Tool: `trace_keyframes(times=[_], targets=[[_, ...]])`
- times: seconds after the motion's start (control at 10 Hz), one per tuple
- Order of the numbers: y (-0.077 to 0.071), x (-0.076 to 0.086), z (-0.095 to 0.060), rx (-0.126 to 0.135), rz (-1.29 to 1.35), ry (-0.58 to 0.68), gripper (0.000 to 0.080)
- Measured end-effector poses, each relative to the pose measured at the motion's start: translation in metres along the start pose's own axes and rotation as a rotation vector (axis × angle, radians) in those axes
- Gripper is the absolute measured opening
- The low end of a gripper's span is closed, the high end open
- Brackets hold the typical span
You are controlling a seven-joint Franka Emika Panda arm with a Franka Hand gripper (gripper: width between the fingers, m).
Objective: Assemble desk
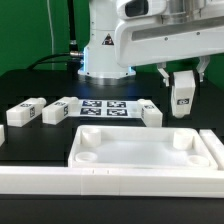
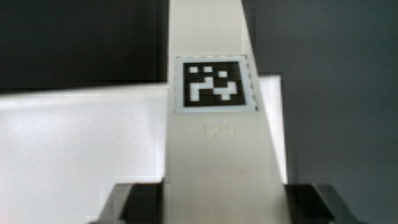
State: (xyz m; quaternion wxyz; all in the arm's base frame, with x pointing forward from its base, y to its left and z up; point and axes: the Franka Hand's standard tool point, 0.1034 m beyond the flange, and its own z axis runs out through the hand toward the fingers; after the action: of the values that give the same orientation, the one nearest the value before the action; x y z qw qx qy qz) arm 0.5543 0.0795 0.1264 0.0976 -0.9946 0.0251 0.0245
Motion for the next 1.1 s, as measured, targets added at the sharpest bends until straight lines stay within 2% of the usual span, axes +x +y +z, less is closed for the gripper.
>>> trace_keyframes(times=[0.1, 0.2, 0.3, 0.4, 0.6, 0.7, 0.8, 0.9, 1.1], targets=[[0.003, 0.007, -0.008, -0.004, -0.011, 0.046, 0.0291], [0.004, 0.022, -0.016, -0.011, -0.026, 0.13, 0.0291], [0.005, 0.026, -0.015, -0.025, -0.029, 0.226, 0.0291], [0.008, 0.023, -0.011, -0.037, -0.031, 0.284, 0.0291], [0.011, 0.03, -0.013, -0.057, -0.037, 0.423, 0.0291], [0.009, 0.032, -0.011, -0.069, -0.084, 0.423, 0.0291], [0.009, 0.042, -0.014, -0.074, -0.117, 0.431, 0.0291], [0.007, 0.047, -0.017, -0.072, -0.122, 0.429, 0.0291], [0.007, 0.046, -0.016, -0.071, -0.118, 0.429, 0.0291]])
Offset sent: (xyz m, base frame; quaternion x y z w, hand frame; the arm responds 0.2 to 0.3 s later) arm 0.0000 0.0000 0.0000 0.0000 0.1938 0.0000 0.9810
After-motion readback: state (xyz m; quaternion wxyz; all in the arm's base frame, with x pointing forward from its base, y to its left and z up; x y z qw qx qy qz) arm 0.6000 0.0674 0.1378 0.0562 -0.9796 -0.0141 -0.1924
